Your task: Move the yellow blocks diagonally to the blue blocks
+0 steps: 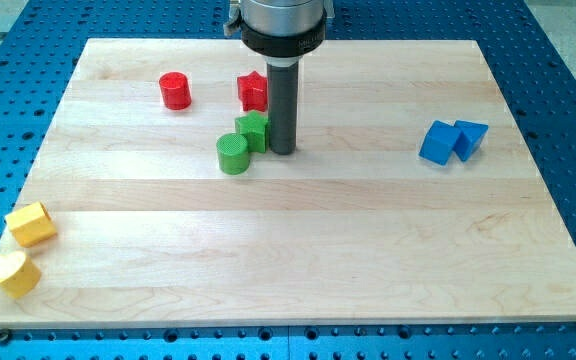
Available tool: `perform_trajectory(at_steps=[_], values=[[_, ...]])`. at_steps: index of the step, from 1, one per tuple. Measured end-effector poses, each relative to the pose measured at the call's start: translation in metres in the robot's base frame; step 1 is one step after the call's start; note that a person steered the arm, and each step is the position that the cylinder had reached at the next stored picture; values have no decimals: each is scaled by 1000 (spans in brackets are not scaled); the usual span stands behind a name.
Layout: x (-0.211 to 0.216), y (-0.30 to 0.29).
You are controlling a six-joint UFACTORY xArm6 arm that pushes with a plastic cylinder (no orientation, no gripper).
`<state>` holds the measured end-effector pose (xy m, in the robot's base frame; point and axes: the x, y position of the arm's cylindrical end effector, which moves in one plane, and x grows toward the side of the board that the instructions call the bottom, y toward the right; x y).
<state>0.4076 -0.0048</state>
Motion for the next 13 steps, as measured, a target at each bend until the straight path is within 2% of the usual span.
perform_trajectory(at_steps=[1,2,3,4,5,6,7,8,9,10,11,12,13], values=[[17,1],[22,-46],[51,-91],[90,-68],[193,-94],[211,-120],[211,-230],[208,-297],[180,-267],[171,-164],[175,-126],[210,-203],[174,-258]])
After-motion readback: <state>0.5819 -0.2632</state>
